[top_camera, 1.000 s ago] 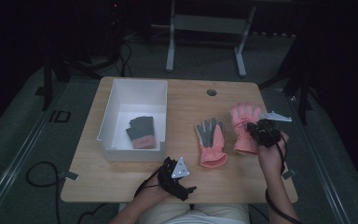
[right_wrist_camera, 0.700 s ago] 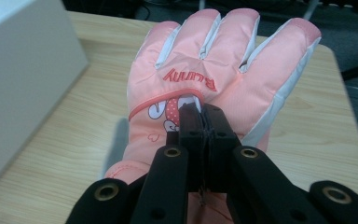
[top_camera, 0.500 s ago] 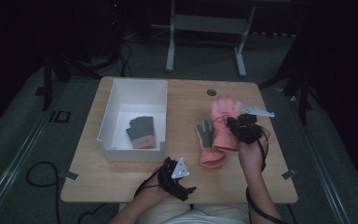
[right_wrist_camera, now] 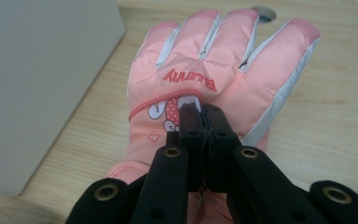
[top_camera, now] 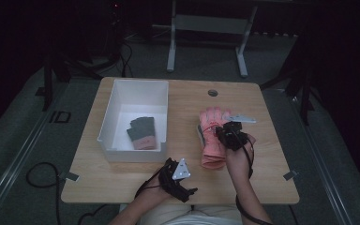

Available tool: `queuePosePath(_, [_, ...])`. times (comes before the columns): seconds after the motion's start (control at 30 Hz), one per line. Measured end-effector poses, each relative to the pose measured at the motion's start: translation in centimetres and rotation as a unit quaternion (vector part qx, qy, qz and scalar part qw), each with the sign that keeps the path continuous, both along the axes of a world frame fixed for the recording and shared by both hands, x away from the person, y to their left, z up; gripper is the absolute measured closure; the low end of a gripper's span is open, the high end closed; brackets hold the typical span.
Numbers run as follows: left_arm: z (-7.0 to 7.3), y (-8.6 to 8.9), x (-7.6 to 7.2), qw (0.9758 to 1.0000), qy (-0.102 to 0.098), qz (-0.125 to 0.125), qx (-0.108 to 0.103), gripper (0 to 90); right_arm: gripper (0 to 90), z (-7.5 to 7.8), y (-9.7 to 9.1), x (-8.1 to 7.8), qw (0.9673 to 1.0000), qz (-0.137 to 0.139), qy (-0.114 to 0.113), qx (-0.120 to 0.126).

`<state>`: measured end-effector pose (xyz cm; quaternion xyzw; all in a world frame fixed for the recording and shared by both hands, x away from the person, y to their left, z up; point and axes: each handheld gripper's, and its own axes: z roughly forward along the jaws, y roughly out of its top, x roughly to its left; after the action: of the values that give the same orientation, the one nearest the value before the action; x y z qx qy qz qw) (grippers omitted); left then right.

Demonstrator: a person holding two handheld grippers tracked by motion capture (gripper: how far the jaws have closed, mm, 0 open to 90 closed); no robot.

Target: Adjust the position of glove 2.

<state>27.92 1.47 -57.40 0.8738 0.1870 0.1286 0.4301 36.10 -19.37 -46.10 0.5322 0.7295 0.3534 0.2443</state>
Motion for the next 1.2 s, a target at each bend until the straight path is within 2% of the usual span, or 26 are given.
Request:
queuePosePath(0.17, [0.0,-0.1,0.0,1.0000,-0.006,-0.003,0.005,2.1,87.7,-1.8,0.0,0.7,0.9996,-0.008,0.025,-0.005])
queuePosePath(0.53, [0.0,-0.1,0.0,1.0000,-0.003,-0.003,0.006,2.1,85.9,-4.1,0.5,1.6,0.9990,-0.004,0.040,-0.019])
queuePosePath(0.67, [-0.1,-0.1,0.0,1.0000,-0.003,-0.003,0.007,2.1,84.9,-4.6,0.4,1.8,0.9989,0.000,0.042,-0.018])
queuePosePath(0.87, [-0.1,-0.1,0.0,1.0000,-0.001,-0.003,0.006,2.1,82.5,-4.4,0.2,2.0,0.9989,0.010,0.044,-0.014])
queuePosePath(0.97, [-0.1,-0.1,0.1,1.0000,0.000,-0.003,0.004,2.1,78.2,-3.8,0.0,2.0,0.9991,0.018,0.039,-0.008])
queuePosePath(1.07, [-0.1,-0.1,0.1,1.0000,0.000,-0.003,0.004,2.1,68.6,-3.1,-0.2,1.8,0.9991,0.032,0.026,-0.003])
queuePosePath(1.1, [-0.1,-0.1,0.1,1.0000,0.000,-0.003,0.004,2.1,68.6,-3.1,-0.2,1.8,0.9991,0.032,0.026,-0.003])
queuePosePath(1.13, [-0.1,-0.1,0.1,1.0000,0.001,-0.003,0.005,2.1,64.6,-3.0,-0.2,1.7,0.9991,0.034,0.024,-0.003])
queuePosePath(1.17, [-0.1,-0.1,0.1,1.0000,0.002,-0.003,0.005,2.1,55.1,-2.8,-0.3,1.7,0.9986,0.047,0.024,-0.001])
queuePosePath(1.2, [-0.1,-0.1,0.1,1.0000,0.002,-0.004,0.005,2.1,50.0,-2.7,-0.3,1.6,0.9985,0.050,0.021,0.001])
